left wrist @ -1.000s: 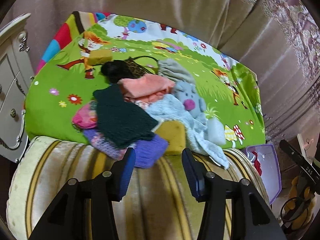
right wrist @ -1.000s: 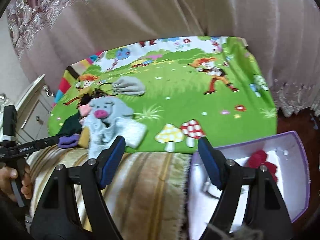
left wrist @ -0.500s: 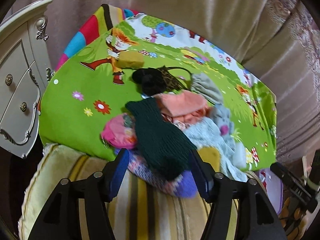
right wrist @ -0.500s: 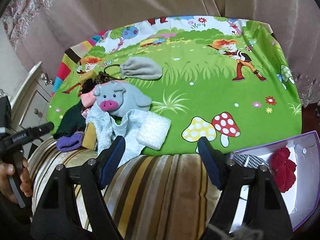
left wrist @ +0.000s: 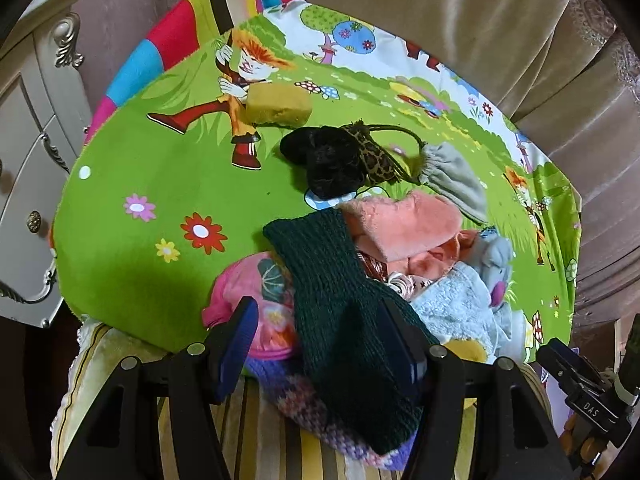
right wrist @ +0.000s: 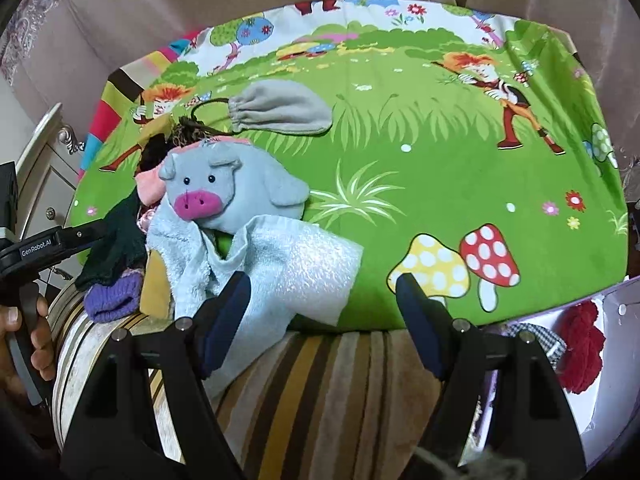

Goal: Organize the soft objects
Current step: 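Grasp the white foam block with the right tool while the left tool grasps the dark green glove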

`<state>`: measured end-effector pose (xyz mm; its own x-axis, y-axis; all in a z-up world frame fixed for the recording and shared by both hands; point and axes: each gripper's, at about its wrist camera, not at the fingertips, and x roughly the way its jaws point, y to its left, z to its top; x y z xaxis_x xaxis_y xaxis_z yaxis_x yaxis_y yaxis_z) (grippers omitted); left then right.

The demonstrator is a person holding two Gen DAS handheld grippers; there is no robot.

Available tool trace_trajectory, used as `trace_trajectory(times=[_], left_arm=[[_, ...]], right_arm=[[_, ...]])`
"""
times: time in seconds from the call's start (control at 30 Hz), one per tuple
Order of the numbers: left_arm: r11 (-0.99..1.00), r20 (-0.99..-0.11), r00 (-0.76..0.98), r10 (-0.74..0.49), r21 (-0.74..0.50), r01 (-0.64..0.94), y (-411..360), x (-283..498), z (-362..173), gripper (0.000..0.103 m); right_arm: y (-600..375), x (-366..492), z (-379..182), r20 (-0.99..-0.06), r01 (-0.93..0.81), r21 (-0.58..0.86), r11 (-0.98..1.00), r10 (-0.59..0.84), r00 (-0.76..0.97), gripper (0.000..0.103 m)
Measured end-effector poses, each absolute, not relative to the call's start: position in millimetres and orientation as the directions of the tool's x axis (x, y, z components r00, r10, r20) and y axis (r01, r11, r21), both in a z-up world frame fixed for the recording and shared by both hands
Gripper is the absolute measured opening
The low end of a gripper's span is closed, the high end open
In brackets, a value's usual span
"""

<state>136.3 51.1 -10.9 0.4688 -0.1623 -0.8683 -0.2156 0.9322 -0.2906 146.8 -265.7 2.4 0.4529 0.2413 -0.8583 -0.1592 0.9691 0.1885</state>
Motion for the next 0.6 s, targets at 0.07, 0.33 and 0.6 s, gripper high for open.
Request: trace_trajectory(times=[0.07, 0.33, 0.6], left_arm=[[0.935, -0.872, 0.462, -0.162, -0.286, -0.211, 50.3, 139.4, -13.8, 0.062], [0.949, -0.881, 0.451, -0.143, -0.251, -0.19, 44.4, 146.0, -20.3, 0.058], [0.966, -0.878, 0.465, -0.114, -0.208, -0.156, 36.4, 146.1, -17.7, 0.035]], right_arm=[[-262.9, 152.1, -2.6, -0.864, -0.159, 0.192, 0.968, 0.243, 0.44, 0.078], [-259.3, 168.0, -20.4, -0.887, -0.146, 0.197, 0.97, 0.24, 0.394, 0.078], [-254.1, 176.3, -32.9, -0.903, -0.148, 0.19, 0.971, 0.232, 0.361, 0.065]])
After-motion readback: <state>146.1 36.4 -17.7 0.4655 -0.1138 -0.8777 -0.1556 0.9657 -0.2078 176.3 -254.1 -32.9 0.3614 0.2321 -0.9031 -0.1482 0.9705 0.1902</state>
